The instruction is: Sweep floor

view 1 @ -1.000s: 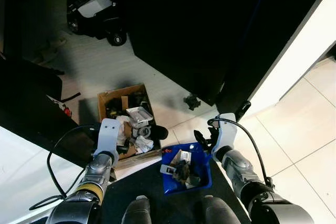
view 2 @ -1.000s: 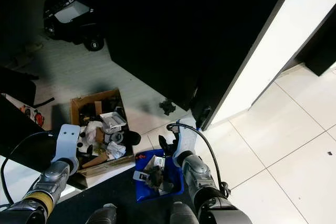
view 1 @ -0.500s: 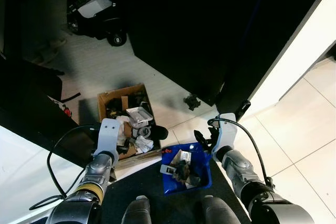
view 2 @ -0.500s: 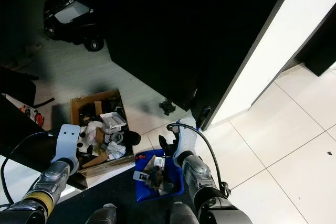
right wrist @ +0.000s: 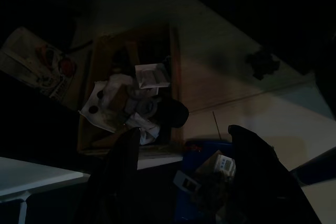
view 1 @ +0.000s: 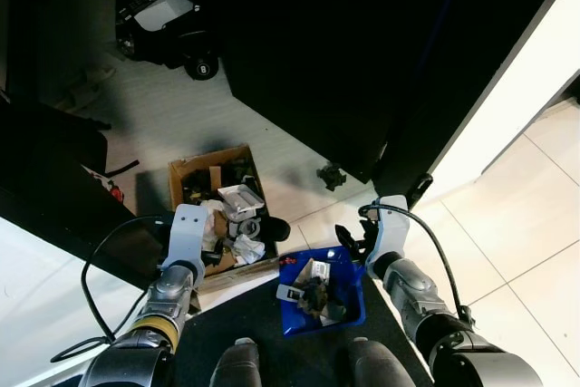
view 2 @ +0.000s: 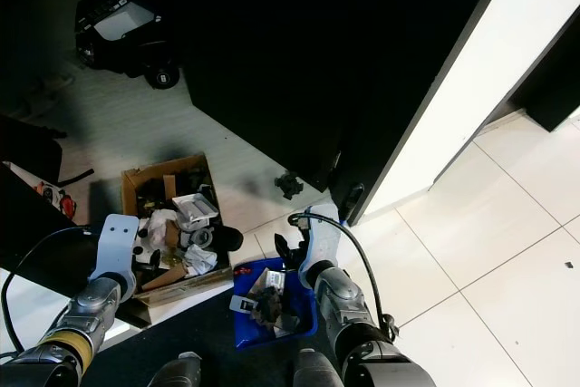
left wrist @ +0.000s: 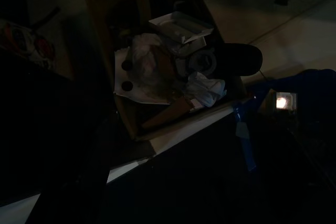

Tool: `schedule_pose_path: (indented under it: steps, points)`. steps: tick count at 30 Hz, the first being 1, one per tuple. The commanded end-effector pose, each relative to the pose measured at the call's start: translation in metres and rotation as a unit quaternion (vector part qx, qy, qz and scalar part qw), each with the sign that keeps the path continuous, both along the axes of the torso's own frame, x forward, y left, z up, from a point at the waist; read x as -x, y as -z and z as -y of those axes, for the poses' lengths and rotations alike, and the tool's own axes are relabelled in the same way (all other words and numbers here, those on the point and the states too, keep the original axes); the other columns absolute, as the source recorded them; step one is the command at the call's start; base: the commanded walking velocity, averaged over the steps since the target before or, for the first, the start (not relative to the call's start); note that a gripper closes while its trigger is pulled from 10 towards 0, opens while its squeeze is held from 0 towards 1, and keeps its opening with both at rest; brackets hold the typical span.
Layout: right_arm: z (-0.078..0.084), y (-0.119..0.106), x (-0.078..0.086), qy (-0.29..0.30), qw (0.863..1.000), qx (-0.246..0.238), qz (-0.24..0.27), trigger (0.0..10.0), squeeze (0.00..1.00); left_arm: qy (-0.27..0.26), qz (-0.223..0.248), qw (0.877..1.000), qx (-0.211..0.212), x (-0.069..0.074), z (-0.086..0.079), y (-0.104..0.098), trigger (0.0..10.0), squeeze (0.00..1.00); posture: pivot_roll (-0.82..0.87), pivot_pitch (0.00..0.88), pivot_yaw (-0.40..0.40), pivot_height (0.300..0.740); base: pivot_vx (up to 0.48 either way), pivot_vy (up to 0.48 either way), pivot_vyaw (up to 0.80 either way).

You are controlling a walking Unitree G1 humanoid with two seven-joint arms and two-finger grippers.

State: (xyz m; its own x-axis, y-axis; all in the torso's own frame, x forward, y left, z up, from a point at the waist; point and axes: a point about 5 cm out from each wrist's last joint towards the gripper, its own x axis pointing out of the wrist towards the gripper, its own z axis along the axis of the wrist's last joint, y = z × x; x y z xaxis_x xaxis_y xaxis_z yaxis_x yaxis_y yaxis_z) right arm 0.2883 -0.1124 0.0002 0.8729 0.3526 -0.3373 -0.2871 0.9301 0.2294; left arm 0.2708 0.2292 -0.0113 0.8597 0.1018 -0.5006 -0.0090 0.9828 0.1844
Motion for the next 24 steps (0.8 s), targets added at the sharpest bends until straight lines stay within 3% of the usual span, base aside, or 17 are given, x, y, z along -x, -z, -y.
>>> schedule_pose_path:
  steps: [1,24]
  points:
    - [0.0017,0.0054,0.0039,0.005,1.0,0.0,-0.017,10.0,0.0,-0.003,-0.017,1.0,0.004,0.0057,0.0024,0.0066,10.0,0.0,-0.09,0.097,0.007,0.74,0.0,0.0,0.0]
    - [0.0006,0.0058,0.0049,0.004,1.0,-0.001,-0.016,10.0,0.0,-0.004,-0.018,1.0,0.004,0.007,0.001,0.0071,10.0,0.0,-0.09,0.104,0.01,0.74,0.0,0.0,0.0]
